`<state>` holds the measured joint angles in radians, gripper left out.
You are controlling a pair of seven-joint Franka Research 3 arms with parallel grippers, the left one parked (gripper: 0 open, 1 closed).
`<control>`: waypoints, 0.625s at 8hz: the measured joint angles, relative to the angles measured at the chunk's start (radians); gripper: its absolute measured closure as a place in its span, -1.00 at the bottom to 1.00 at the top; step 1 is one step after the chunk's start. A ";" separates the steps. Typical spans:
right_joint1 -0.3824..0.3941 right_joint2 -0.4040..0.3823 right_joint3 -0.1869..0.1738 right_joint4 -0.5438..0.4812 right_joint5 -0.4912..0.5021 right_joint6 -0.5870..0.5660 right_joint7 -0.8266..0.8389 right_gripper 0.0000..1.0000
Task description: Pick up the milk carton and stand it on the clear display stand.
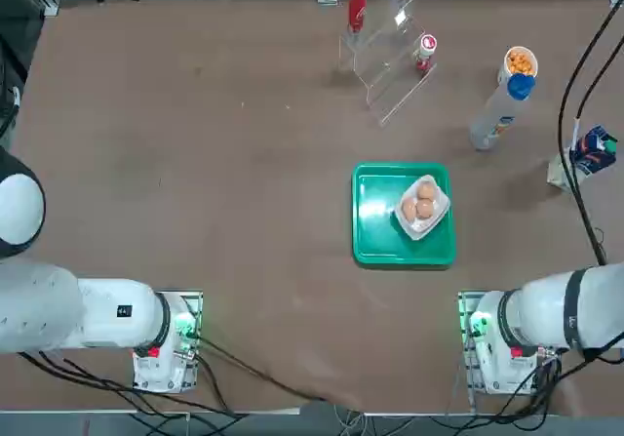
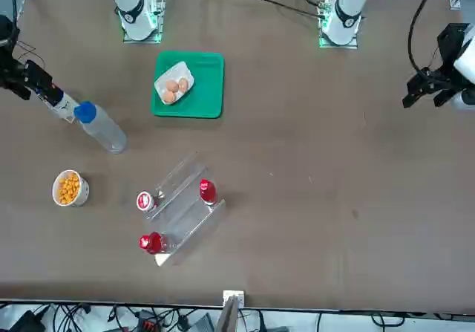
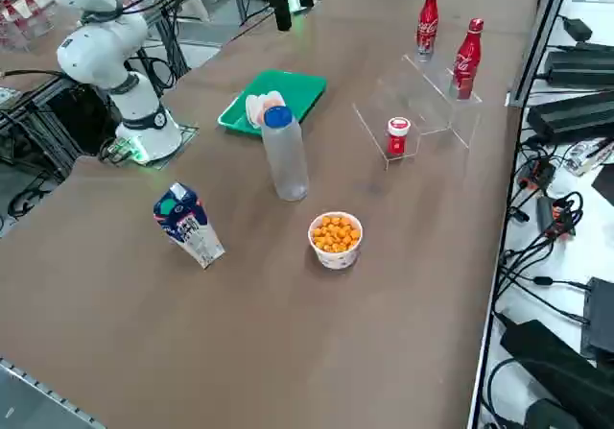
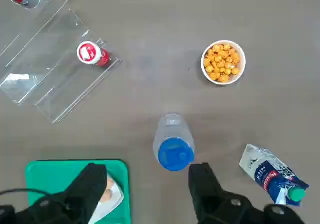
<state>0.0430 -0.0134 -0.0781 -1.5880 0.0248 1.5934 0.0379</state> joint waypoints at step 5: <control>0.000 0.001 0.001 -0.002 -0.019 -0.021 -0.037 -1.00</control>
<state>0.0432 -0.0124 -0.0773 -1.5899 0.0057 1.5725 0.0005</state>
